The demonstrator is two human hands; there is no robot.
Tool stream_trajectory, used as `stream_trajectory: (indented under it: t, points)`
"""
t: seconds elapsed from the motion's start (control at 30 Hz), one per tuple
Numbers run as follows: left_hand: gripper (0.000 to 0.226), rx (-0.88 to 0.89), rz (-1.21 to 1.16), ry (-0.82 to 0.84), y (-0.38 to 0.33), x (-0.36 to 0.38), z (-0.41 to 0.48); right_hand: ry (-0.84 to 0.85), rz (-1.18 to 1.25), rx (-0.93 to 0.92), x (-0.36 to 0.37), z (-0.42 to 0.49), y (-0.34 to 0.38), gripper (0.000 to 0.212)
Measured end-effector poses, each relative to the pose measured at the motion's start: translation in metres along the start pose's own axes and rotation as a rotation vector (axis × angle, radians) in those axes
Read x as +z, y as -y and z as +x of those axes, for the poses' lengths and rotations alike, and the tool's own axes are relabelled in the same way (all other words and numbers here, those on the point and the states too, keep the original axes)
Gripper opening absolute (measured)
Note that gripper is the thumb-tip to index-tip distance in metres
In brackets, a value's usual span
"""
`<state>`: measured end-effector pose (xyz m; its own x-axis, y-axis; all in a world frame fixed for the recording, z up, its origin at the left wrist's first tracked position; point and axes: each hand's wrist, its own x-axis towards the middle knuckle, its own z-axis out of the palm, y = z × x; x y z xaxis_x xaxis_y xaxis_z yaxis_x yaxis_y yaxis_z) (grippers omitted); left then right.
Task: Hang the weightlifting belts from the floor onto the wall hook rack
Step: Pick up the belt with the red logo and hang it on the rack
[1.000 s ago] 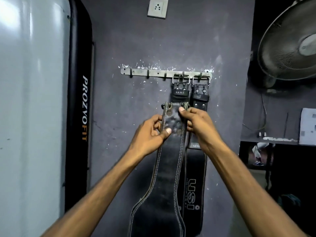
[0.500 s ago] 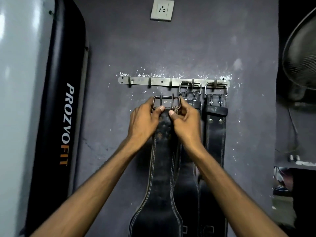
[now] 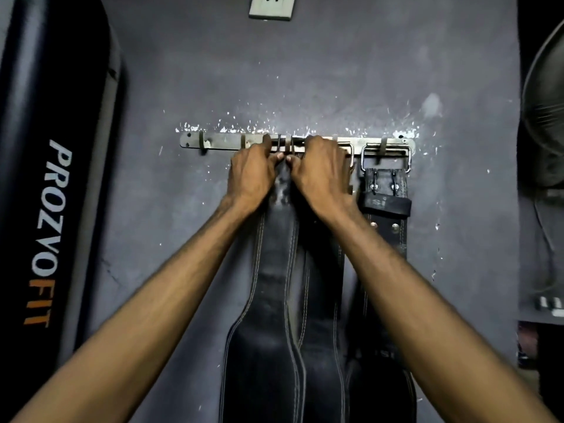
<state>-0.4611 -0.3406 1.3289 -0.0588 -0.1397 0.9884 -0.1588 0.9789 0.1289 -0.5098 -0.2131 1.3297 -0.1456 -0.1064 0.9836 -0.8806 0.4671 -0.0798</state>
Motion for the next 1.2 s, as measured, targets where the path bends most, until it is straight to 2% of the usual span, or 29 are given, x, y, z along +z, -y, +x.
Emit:
stream_trajectory:
  t: [0.13, 0.37, 0.5, 0.73, 0.9, 1.1, 1.2]
  points:
    - [0.040, 0.011, -0.020, -0.015, 0.002, 0.000, -0.010, -0.024, -0.049, -0.038, 0.000, -0.013, -0.003, 0.030]
    - [0.065, -0.019, -0.045, 0.092, 0.003, -0.017, -0.045, 0.095, 0.088, -0.019, -0.007, -0.045, -0.002, 0.059]
    - [0.064, -0.015, -0.030, 0.174, 0.008, -0.038, -0.072, 0.130, 0.128, 0.025, -0.018, -0.065, 0.009, 0.066]
    - [0.060, -0.041, -0.074, 0.316, 0.010, -0.092, -0.135, 0.209, 0.172, 0.113, -0.043, -0.122, 0.032, 0.060]
    - [0.058, -0.105, -0.108, 0.420, 0.015, -0.124, -0.209, 0.315, 0.235, 0.165, -0.051, -0.196, 0.044, 0.054]
    - [0.054, -0.274, -0.153, 0.642, 0.027, -0.152, -0.344, 0.496, 0.305, 0.249, -0.050, -0.325, 0.038, 0.048]
    - [0.051, -0.417, -0.166, 0.764, 0.031, -0.165, -0.429, 0.605, 0.325, 0.338, -0.048, -0.406, 0.026, 0.044]
